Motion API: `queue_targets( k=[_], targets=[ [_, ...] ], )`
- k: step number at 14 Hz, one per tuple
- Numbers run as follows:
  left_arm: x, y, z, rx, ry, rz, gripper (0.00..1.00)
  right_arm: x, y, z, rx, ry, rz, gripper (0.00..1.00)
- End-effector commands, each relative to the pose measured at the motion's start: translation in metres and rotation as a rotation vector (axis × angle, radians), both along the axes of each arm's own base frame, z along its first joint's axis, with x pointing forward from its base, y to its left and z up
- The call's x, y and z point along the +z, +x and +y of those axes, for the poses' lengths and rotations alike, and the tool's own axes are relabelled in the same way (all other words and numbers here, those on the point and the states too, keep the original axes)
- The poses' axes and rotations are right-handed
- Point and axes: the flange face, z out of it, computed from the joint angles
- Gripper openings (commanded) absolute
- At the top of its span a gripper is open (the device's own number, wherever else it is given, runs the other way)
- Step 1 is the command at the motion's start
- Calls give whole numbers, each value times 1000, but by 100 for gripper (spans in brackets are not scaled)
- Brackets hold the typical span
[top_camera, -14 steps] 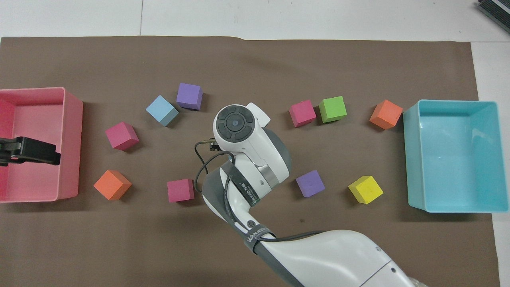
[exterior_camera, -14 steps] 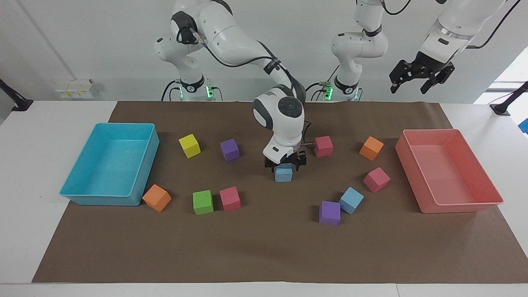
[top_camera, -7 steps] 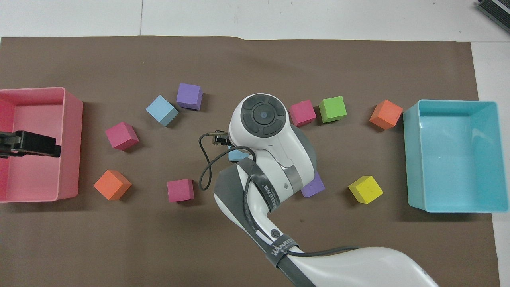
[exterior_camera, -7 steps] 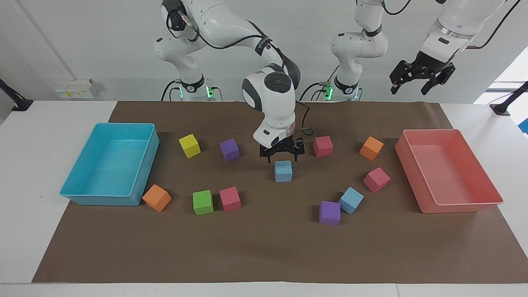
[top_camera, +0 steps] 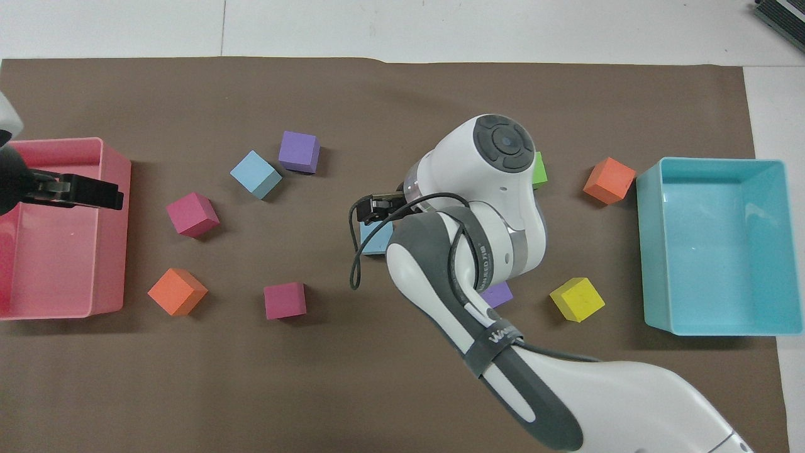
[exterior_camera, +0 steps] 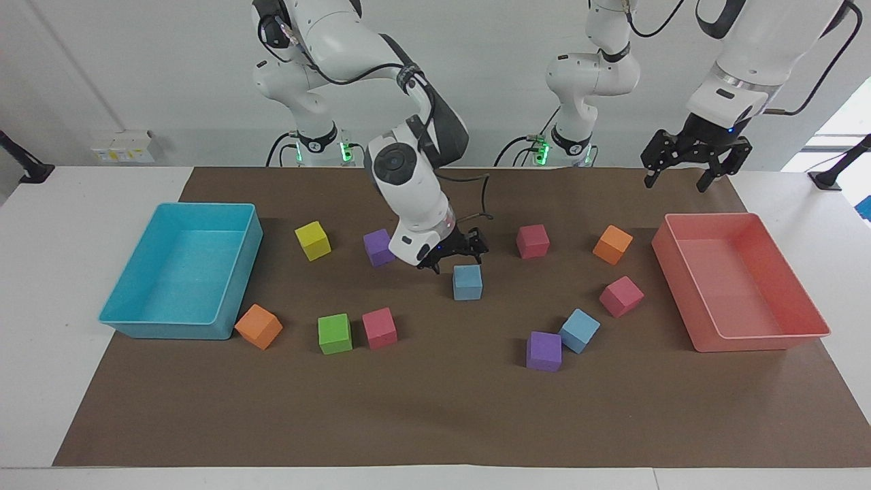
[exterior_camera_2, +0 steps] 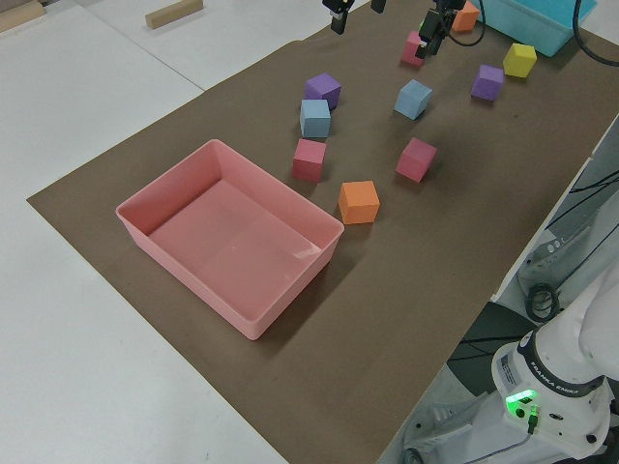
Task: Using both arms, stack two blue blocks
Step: 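Set the blue cube down with the right gripper while the left gripper reaches out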
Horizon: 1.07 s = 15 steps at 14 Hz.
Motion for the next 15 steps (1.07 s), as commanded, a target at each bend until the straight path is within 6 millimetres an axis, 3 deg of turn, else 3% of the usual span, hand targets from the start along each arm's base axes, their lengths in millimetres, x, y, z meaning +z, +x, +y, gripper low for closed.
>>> queue_targets(
  k=[1, 5, 6, 8, 11, 13, 15],
  targets=[
    [-36, 21, -21, -51, -9, -10, 100, -2, 2, -24, 25, 76, 5, 88],
    [-94, 44, -41, -140, -1, -42, 100, -15, 6, -51, 14, 154, 28, 12],
    [-115, 53, -50, -153, 3, -36, 100, -25, 4, -59, 32, 162, 32, 0],
    [-153, 64, -76, -190, 8, -25, 100, -43, -3, -61, 11, 207, 67, 0],
    [-210, 81, -95, -208, 9, -43, 100, -62, -6, -72, 33, 264, 71, 0],
    [-237, 85, -95, -207, 8, -65, 100, -83, -13, -80, 52, 313, 79, 0],
    [-249, 85, -94, -249, 14, -72, 100, -96, -19, -81, 28, 357, 93, 0]
  ],
)
